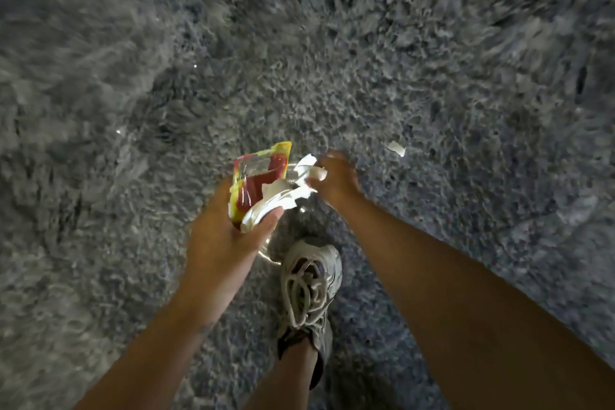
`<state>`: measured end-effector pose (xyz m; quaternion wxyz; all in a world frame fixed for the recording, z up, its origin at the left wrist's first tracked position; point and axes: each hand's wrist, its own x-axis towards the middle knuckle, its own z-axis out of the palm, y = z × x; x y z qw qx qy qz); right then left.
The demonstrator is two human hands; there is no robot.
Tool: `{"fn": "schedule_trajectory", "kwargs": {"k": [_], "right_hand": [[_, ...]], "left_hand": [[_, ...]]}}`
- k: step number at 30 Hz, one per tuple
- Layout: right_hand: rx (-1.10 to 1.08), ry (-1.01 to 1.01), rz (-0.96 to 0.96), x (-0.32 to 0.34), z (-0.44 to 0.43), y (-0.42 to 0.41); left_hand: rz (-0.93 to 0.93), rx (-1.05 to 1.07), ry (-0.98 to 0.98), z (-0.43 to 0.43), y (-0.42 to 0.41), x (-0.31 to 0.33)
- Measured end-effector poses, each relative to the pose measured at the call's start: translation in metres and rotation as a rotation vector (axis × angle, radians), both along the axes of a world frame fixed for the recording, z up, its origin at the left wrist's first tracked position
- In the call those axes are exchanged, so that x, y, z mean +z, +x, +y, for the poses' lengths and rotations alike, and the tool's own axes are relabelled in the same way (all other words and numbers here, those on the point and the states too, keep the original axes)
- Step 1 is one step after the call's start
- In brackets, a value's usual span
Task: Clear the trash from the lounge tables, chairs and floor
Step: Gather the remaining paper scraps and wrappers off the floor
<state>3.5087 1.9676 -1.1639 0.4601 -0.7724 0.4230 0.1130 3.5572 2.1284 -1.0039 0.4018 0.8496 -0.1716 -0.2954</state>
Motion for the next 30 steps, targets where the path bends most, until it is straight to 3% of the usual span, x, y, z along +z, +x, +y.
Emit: {"fn": "schedule_trajectory", "kwargs": {"k": [4,8,12,16,21,30], "right_hand": [[0.085,-0.061,0.142,-0.026,0.006,0.014],[0.066,-0.229,0.058,-0.032,0.028,0.021],[0.028,-0.196,-0.068,-0.026,0.035,0.018],[-0.150,-0.120,-0.134,-0.013,-0.004,-0.010],[-0.234,-0.274,-0.044,-0.006,-0.078,-0.051],[-0.365,-0.134,0.213,-0.028,-0.105,-0.053]], "left_hand": [[0.037,0.086,-0.043,0.006,0.013,-0.016],[0.075,0.132,-0.062,0.012,0.019,-0.024],[0.062,0.116,-0.002,0.010,0.021,-0.025],[0.076,0.090,0.025,-0.002,0.018,-0.019],[0.008,0.010,0.061,-0.028,0.014,-0.017],[0.035,-0.024,-0.001,-0.051,0.010,-0.012]]}}
